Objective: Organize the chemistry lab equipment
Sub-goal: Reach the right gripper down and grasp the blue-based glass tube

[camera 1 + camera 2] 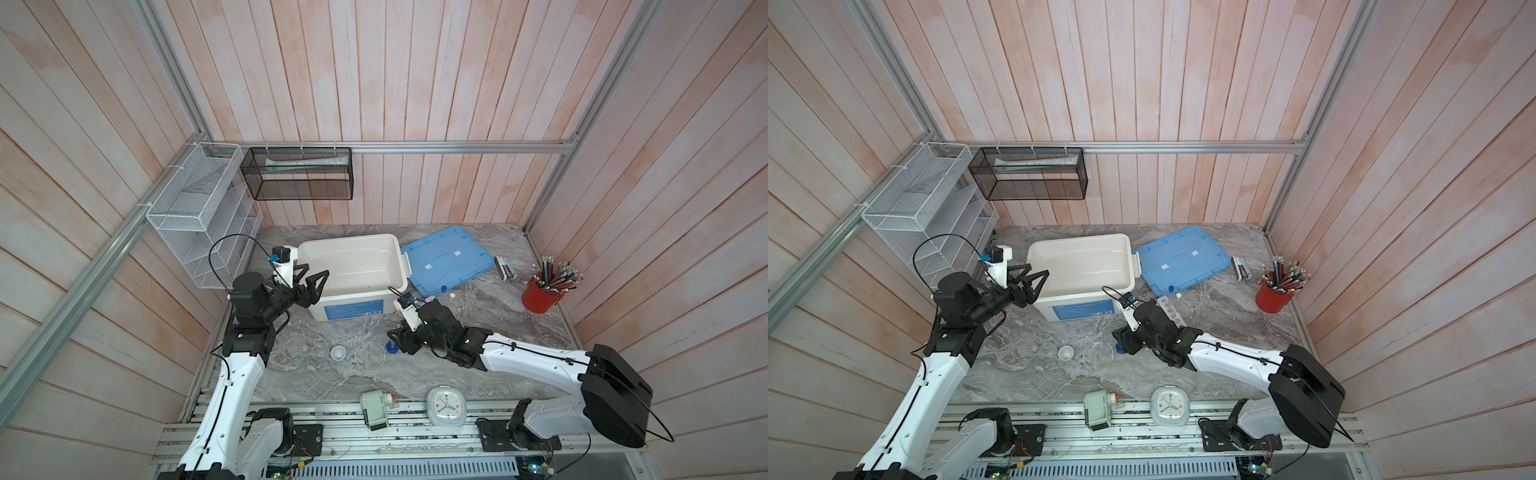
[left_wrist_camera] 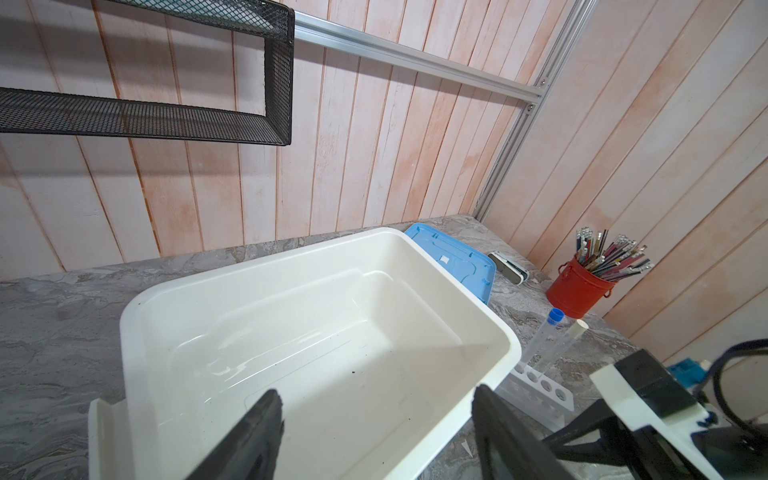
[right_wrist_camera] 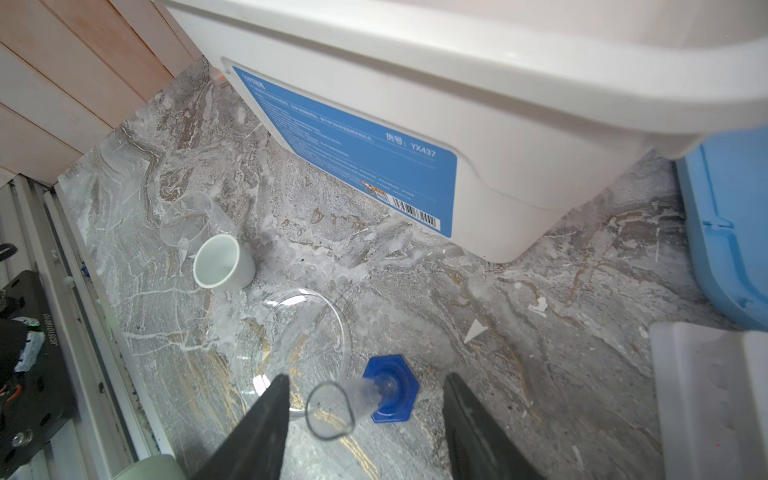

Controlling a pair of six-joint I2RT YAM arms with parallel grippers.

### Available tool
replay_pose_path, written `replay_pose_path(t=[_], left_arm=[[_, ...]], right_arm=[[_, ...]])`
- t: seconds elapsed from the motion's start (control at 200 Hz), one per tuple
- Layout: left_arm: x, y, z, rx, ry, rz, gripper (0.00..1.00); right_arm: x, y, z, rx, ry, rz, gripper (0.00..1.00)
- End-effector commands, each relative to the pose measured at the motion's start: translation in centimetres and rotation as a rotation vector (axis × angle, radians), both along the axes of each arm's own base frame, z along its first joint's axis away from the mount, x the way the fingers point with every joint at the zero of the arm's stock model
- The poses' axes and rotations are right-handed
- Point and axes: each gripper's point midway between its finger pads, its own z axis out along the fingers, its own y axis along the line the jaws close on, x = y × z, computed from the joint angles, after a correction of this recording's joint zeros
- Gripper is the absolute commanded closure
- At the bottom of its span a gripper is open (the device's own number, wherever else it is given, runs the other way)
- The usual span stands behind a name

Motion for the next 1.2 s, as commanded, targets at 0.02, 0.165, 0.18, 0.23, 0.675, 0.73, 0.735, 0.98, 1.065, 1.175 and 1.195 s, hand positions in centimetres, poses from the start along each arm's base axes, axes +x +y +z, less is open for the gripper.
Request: replay_pose_path(t=[0.02,0.165,0.18,0.23,0.675,0.73,0.735,0.98,1.065,1.175,1.195], left_arm=[[-0.6,-0.4,0.4,0.008,-0.035,-0.028,0.27],[-0.5,-0.5,0.2,0.007,-0.030,-0.030,0.27],[-0.4,-0.5,0.3,0.008,-0.030,-0.029,0.27],[-0.5,-0.5,0.2,0.008,-0.028,-0.029,0.27],[-0.4,-0.3,0.2,0.009,-0.028,-0.021,0.27],[-0.4,-0.4,0.2,0.009,-0.027,-0.022,0.27],[-0.4,-0.4,0.1,0.009,-0.025,-0.022,0.27],[-0.5,-0.4,0.2,0.008,-0.030,-0.024,0.27],[-0.5,-0.4,0.3,0.009,-0.030,-0.023,0.27],[-0.5,-0.4,0.3,0.009,-0.033,-0.022,0.27],[-0.5,-0.4,0.4,0.009,-0.034,-0.022,0.27]], right_arm=[[0.3,1.4,1.0,0.032,-0.022,0.023,0.43],[0.4,1.6,0.6,0.029,-0.020,0.021,0.50],[0.4,1.5,0.5,0.029,-0.019,0.018,0.50],[0.4,1.6,0.5,0.029,-0.019,0.019,0.54],[0.5,1.8,0.1,-0.003,-0.021,0.016,0.79],[0.5,1.8,0.2,-0.011,-0.023,0.018,0.83],[0.5,1.8,0.2,-0.011,-0.024,0.017,0.83],[0.7,1.5,0.8,-0.086,-0.032,0.031,0.90],[0.9,1.1,1.4,-0.134,-0.052,0.038,0.91],[1.2,0.8,3.7,-0.184,-0.085,0.053,0.92],[1.2,0.7,4.2,-0.191,-0.092,0.061,0.92]])
